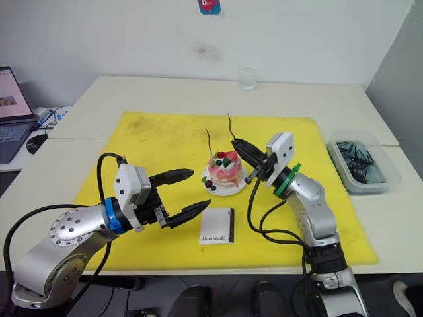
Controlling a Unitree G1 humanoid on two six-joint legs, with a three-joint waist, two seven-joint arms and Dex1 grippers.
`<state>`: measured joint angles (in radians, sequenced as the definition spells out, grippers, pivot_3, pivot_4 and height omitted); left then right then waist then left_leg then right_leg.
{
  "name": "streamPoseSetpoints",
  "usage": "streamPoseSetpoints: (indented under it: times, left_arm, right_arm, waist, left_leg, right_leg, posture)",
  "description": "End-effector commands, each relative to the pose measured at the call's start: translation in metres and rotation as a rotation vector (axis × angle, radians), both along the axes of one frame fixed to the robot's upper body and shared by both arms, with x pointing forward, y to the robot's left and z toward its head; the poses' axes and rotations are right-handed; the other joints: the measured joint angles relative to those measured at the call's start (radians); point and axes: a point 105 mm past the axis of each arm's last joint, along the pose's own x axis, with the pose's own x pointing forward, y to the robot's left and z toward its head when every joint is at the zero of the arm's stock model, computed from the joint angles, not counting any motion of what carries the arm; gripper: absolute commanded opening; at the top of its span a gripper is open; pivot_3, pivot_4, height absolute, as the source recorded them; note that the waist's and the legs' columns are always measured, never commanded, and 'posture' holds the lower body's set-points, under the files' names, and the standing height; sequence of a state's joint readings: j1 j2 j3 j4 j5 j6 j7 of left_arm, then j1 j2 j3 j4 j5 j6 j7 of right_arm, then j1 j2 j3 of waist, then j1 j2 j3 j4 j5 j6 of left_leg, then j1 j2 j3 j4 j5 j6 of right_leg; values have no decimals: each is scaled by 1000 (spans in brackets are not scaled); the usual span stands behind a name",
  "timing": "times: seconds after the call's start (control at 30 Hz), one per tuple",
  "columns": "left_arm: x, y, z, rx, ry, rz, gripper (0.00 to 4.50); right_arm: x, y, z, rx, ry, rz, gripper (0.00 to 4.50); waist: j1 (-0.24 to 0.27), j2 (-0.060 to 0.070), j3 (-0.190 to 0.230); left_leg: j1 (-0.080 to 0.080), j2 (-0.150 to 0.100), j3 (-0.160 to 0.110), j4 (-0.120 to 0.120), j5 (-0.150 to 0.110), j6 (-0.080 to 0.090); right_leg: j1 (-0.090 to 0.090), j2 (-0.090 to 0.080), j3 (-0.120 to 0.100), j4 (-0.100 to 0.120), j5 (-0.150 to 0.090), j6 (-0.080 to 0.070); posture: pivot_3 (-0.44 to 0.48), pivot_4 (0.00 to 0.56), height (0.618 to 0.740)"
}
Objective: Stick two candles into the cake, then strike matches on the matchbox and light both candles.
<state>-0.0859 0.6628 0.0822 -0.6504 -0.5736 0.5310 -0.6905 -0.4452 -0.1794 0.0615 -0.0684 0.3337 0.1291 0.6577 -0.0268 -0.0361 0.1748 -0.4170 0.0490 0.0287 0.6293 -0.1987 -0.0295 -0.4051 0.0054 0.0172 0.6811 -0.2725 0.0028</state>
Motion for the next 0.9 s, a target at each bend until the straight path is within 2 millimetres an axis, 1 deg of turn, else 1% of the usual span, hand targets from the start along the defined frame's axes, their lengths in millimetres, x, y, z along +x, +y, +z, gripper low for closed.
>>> streamPoseSetpoints:
  times: [0.03, 0.27, 0.43, 0.7, 0.9]
  left_arm:
    - [1, 5, 10, 3, -57, 17, 4500]
    - [5, 7, 10, 4, -63, 24, 4500]
    - [7, 3, 12, -1, -69, 8, 4500]
    - [9, -1, 13, -1, -71, -10, 4500]
    - [8, -2, 11, 1, -70, -19, 4500]
  right_arm:
    - [1, -2, 8, 30, -46, -25, 33]
    - [6, -2, 4, 53, -40, -49, 33]
    - [8, 2, -10, 54, -13, -67, 33]
    - [5, 4, -23, 59, 27, -76, 33]
    - [2, 9, -23, 67, 27, -66, 33]
  waist:
    - [0, 0, 0]
    - [0, 0, 0]
    - [0, 0, 0]
    - [0, 0, 0]
    - [0, 0, 0]
  left_leg:
    - [0, 0, 0, 0, 0, 0]
    - [0, 0, 0, 0, 0, 0]
    - [0, 0, 0, 0, 0, 0]
    - [0, 0, 0, 0, 0, 0]
    - [0, 0, 0, 0, 0, 0]
  right_leg:
    - [0, 0, 0, 0, 0, 0]
    - [0, 0, 0, 0, 0, 0]
    - [0, 0, 0, 0, 0, 0]
    - [0, -1, 0, 0, 0, 0]
    - [0, -4, 0, 0, 0, 0]
  posture:
    - [0, 150, 740]
    - [0, 150, 740]
    - [0, 150, 740]
    - [0, 150, 740]
    - [0, 150, 740]
